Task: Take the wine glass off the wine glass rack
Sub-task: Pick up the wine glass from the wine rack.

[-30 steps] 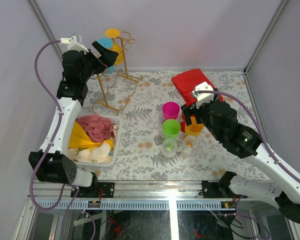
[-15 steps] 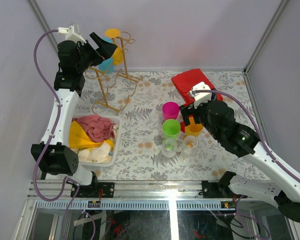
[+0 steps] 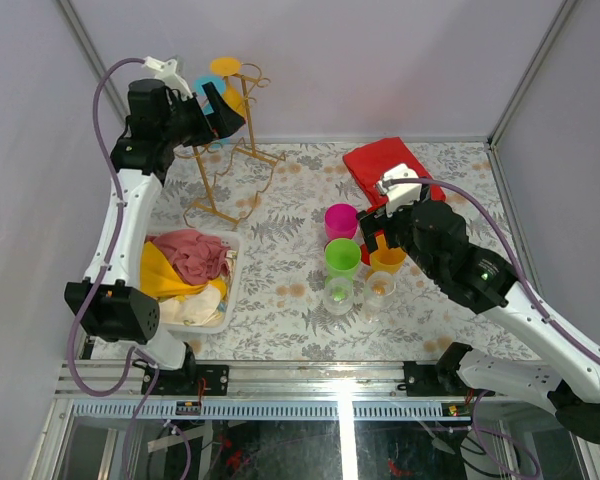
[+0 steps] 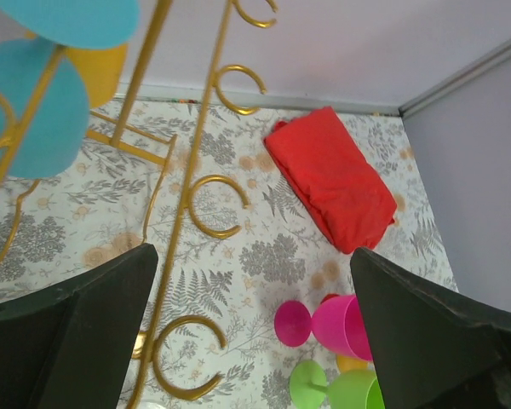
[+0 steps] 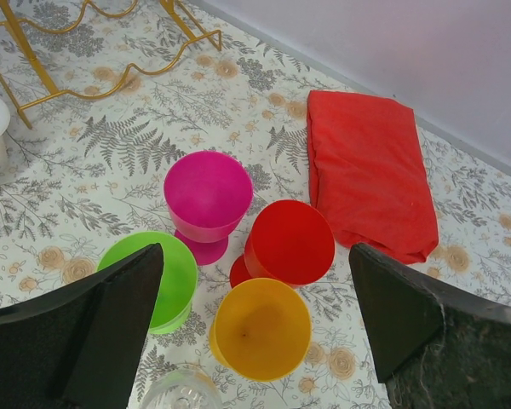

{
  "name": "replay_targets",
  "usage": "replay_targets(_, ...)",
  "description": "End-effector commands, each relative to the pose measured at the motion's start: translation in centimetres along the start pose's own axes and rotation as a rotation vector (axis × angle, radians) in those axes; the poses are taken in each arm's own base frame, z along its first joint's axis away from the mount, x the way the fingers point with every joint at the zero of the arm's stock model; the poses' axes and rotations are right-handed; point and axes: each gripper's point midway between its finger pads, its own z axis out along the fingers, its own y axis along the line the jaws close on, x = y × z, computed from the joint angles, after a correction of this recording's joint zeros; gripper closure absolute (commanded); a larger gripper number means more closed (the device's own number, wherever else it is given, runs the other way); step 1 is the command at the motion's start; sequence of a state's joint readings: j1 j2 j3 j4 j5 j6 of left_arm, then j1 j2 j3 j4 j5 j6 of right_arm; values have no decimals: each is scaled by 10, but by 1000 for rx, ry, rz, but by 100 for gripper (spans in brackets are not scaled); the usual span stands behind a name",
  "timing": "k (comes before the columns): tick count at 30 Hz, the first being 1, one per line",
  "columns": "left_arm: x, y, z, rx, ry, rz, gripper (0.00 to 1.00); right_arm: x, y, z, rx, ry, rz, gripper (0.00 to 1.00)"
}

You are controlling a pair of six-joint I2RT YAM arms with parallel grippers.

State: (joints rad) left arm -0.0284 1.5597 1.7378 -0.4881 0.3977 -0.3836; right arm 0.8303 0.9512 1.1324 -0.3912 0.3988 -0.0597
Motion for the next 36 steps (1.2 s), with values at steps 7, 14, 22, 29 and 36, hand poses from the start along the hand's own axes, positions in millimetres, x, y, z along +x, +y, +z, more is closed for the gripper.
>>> replay_targets(7, 27, -18, 9, 3, 147, 97, 5, -29, -3, -15, -13, -84, 85, 3)
replay_targets(14, 29, -27, 6, 33, 158, 95, 5, -29, -2, -18, -18, -84, 94, 3)
replay_targets(22, 19, -52, -3, 112, 139, 87, 9, -27, -2, -17, -18, -78, 93, 3)
replay_targets(29, -13, -67, -16, 126, 28, 141, 9, -26, -1, -15, -18, -74, 91, 2)
replay_targets(36, -29, -41, -11, -21, -45, 181, 6, -24, -1, -15, -19, -69, 85, 2)
